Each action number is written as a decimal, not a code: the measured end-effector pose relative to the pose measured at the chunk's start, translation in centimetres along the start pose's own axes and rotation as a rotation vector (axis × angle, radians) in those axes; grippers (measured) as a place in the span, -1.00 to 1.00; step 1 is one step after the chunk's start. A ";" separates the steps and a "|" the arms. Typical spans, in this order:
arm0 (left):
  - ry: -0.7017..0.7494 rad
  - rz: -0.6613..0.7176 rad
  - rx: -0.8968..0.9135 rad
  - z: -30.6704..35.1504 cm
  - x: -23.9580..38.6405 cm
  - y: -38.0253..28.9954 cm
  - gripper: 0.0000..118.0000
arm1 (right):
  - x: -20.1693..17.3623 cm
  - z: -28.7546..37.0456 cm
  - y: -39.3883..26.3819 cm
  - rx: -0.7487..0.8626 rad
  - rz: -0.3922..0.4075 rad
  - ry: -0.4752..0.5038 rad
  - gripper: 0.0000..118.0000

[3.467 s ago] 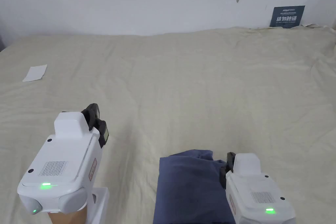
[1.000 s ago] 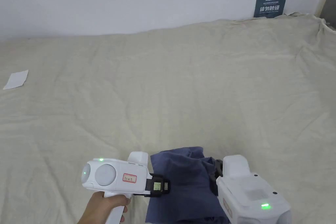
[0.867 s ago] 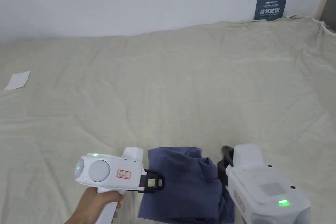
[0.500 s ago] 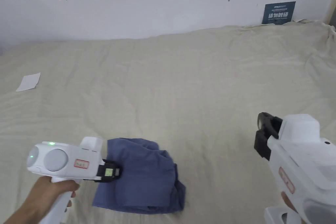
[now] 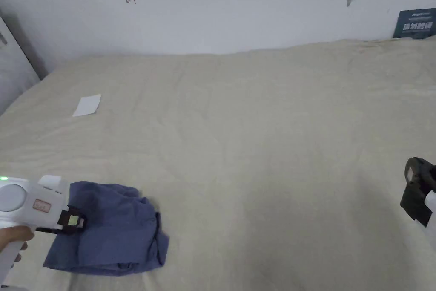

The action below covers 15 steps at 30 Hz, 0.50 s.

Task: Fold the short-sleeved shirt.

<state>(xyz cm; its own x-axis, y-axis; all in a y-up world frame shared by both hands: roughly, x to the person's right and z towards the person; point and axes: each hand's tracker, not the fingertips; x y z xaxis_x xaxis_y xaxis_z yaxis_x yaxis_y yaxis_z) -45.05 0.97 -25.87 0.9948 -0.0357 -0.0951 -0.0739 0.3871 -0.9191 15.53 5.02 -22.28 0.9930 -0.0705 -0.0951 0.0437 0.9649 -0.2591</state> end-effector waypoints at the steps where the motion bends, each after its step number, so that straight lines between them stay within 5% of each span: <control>1: 0.007 0.020 -0.002 -0.2 -0.7 0.0 -0.73 | -0.2 -0.1 0.0 0.000 -0.007 -0.005 -1.00; 11: 0.017 0.098 -0.055 -3.2 -2.5 -0.2 -0.62 | -0.7 -0.4 -0.2 -0.011 0.007 -0.019 -1.00; 15: 0.057 0.110 -0.029 -2.8 -2.8 -0.1 0.28 | -0.4 -0.4 -0.1 -0.012 0.006 -0.018 -1.00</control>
<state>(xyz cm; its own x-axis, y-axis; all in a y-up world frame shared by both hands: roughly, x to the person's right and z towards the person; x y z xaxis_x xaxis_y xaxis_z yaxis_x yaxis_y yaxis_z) -48.03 -1.59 -26.58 0.9750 -0.0475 -0.2169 -0.1853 0.3645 -0.9126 15.04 4.85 -22.60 0.9950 -0.0604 -0.0797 0.0368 0.9622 -0.2698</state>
